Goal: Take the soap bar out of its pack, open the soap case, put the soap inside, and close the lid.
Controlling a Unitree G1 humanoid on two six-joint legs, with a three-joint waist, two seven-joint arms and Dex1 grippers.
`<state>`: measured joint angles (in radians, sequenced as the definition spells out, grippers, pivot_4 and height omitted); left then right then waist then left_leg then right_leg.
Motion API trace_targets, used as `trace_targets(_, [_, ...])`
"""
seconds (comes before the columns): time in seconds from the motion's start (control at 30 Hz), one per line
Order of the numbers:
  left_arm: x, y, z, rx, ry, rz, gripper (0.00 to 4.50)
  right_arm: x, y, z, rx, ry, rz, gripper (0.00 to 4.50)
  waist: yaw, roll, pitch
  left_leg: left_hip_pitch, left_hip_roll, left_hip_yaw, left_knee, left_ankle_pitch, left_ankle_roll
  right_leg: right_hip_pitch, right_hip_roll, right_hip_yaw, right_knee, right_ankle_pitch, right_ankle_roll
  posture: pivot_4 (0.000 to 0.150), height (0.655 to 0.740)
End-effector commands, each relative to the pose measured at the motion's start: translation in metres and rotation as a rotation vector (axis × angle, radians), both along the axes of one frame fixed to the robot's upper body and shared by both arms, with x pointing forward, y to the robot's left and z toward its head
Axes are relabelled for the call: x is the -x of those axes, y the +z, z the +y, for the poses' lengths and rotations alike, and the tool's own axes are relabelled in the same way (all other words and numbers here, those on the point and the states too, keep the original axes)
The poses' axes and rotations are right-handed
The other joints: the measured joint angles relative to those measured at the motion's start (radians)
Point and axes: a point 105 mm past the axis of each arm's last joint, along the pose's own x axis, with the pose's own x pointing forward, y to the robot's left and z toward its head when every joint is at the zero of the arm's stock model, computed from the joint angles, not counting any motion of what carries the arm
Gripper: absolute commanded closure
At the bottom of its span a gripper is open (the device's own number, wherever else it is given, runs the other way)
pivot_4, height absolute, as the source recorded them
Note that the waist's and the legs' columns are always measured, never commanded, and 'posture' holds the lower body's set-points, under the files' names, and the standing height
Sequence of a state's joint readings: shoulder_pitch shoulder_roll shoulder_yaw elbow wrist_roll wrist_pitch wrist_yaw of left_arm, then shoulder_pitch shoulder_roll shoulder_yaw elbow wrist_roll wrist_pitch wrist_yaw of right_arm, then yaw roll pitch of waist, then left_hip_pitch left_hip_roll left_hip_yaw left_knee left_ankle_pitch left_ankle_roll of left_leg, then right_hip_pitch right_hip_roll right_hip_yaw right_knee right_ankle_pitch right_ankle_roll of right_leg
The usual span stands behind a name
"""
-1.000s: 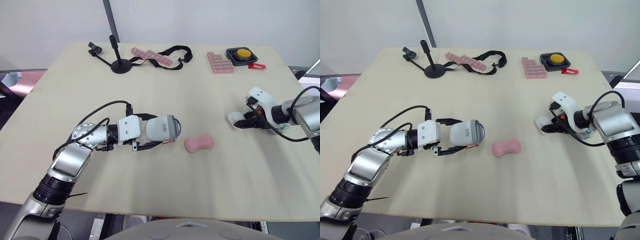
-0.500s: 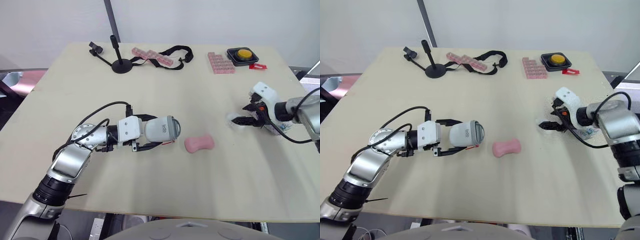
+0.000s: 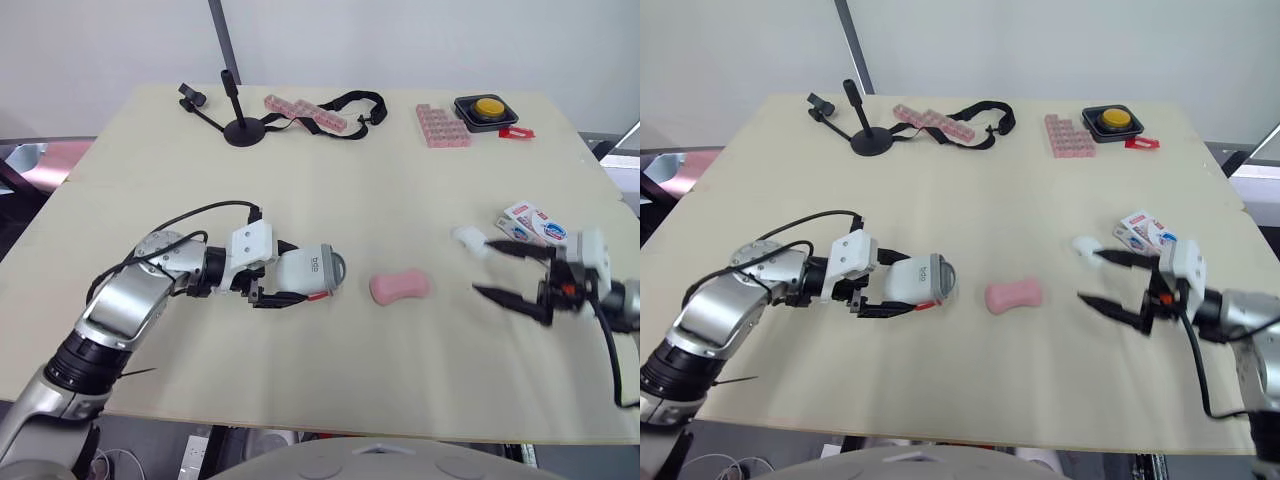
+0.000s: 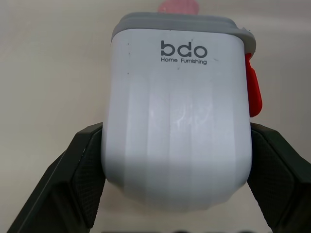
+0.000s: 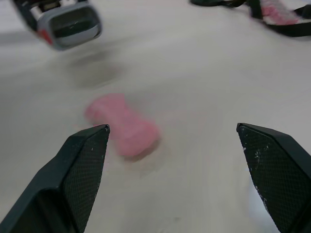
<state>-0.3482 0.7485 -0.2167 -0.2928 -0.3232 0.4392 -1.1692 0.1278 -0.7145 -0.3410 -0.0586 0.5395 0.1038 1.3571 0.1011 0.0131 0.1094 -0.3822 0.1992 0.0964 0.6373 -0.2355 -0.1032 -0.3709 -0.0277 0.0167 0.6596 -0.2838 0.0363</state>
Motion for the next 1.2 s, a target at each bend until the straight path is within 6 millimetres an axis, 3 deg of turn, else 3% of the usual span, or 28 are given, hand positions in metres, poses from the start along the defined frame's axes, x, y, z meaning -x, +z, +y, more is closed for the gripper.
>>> trace_targets(0.03, [0.007, 0.006, -0.001, -0.061, -0.096, 0.015, 1.0, 0.014, 0.004, 0.007, 0.015, 0.105, -0.052, 0.03, -0.018, 0.0, 0.0, 0.0, 0.0, 0.0, 0.0, 0.0, 0.0, 0.001, 0.0, 0.0, 0.0, 0.0, 0.0, 0.15, 0.74])
trace_targets(0.17, [0.01, -0.003, 0.007, -0.23, -0.184, 0.016, 1.0, 0.019, -0.001, 0.014, 0.003, 0.157, -0.062, 0.03, -0.028, 0.0, 0.0, 0.005, 0.0, 0.0, -0.005, 0.0, 0.001, 0.006, 0.0, 0.0, -0.002, 0.0, 0.0, 0.15, 0.74])
trace_targets(0.3, [-0.001, -0.009, 0.011, -0.311, -0.174, -0.018, 1.0, 0.017, -0.003, 0.019, 0.01, 0.182, -0.076, 0.03, -0.027, 0.0, 0.0, 0.007, -0.001, 0.0, -0.007, 0.001, 0.001, 0.009, 0.0, -0.001, -0.006, 0.0, 0.0, 0.15, 0.74])
trace_targets(0.47, [-0.015, -0.008, 0.007, -0.324, -0.138, -0.062, 1.0, 0.012, -0.003, 0.025, -0.003, 0.187, -0.074, 0.03, -0.021, 0.0, 0.0, 0.007, -0.001, -0.001, -0.006, 0.001, 0.002, 0.009, -0.001, -0.003, -0.006, 0.0, 0.0, 0.15, 0.74])
trace_targets(0.9, [-0.016, 0.0, 0.009, -0.392, -0.162, -0.097, 1.0, 0.016, -0.016, 0.022, -0.007, 0.194, -0.029, 0.03, -0.022, 0.0, 0.0, 0.005, -0.001, -0.001, -0.007, 0.001, 0.001, 0.009, -0.001, -0.003, -0.007, 0.0, 0.0, 0.15, 0.74])
trace_targets(1.2, [-0.016, 0.01, 0.005, -0.424, -0.144, -0.034, 1.0, 0.007, -0.013, 0.025, -0.013, 0.176, -0.048, 0.03, -0.022, 0.0, 0.0, 0.006, -0.001, -0.001, -0.007, 0.001, 0.001, 0.01, -0.001, -0.003, -0.007, 0.0, 0.0, 0.15, 0.74])
